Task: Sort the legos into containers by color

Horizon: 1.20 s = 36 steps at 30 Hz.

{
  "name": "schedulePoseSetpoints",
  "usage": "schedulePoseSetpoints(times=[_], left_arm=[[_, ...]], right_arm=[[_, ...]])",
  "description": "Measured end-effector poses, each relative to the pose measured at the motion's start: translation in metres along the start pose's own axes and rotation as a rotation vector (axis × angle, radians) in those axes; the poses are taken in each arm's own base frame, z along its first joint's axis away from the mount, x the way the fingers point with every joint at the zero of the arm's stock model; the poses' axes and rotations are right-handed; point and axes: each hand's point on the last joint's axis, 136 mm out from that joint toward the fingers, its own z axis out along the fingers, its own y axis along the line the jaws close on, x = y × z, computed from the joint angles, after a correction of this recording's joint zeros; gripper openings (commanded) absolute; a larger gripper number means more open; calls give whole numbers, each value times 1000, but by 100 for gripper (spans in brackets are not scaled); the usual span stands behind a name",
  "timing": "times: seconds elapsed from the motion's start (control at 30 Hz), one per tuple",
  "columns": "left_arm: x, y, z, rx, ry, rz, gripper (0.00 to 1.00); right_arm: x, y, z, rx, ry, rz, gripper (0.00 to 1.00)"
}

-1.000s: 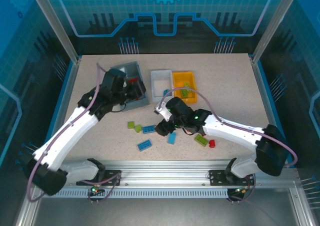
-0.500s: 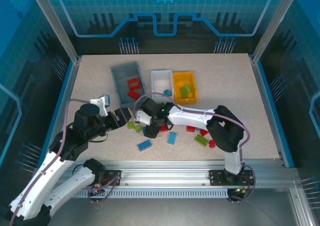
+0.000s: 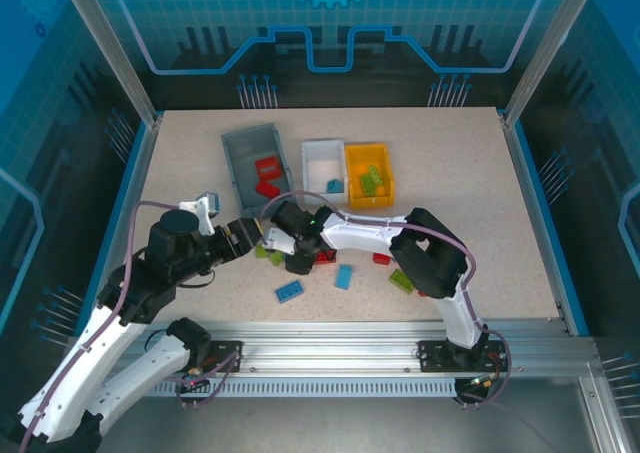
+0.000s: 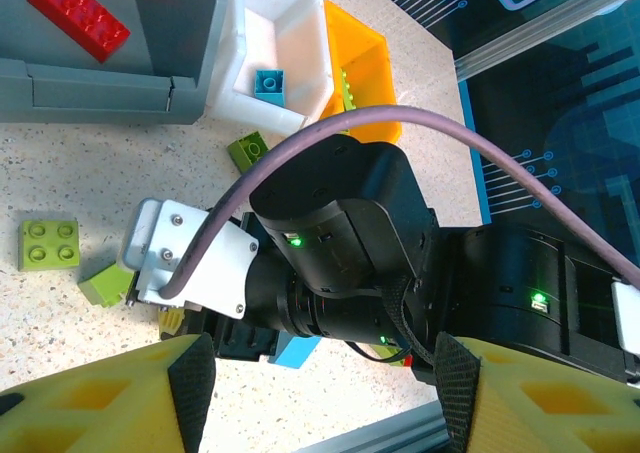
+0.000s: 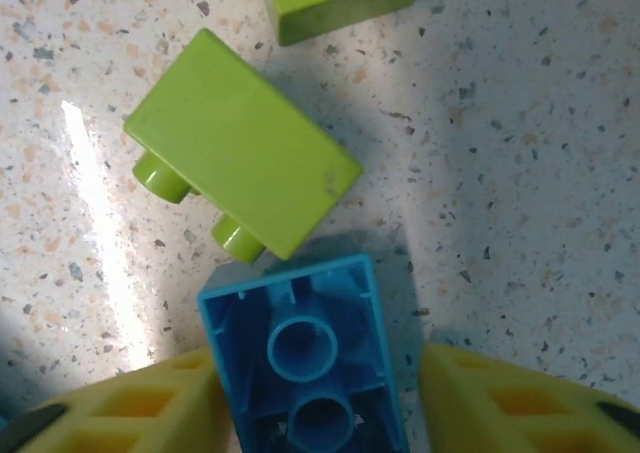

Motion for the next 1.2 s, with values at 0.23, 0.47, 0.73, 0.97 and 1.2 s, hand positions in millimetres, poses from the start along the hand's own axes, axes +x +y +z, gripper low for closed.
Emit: schedulePoseSetpoints(times=[0.23,0.47,0.73,0.97,1.2], left_arm=[[-1,-1,0,6,-3,0,63],[-4,-11,18,31,20,1,63],[-4,-21,67,46,85,-4,61],[17,-32,98,35,169,44,60],[22,-41,101,38,162,99,60]], right_arm=[[1,-4,-15,35,-45,38,32],[-6,-59,-109,143,-279,284,32],[9,-184,-132,212,-386,781,30],[0,-221,-74,152,-288,996,32],[6,-228,-39,128,-193,1096,49]])
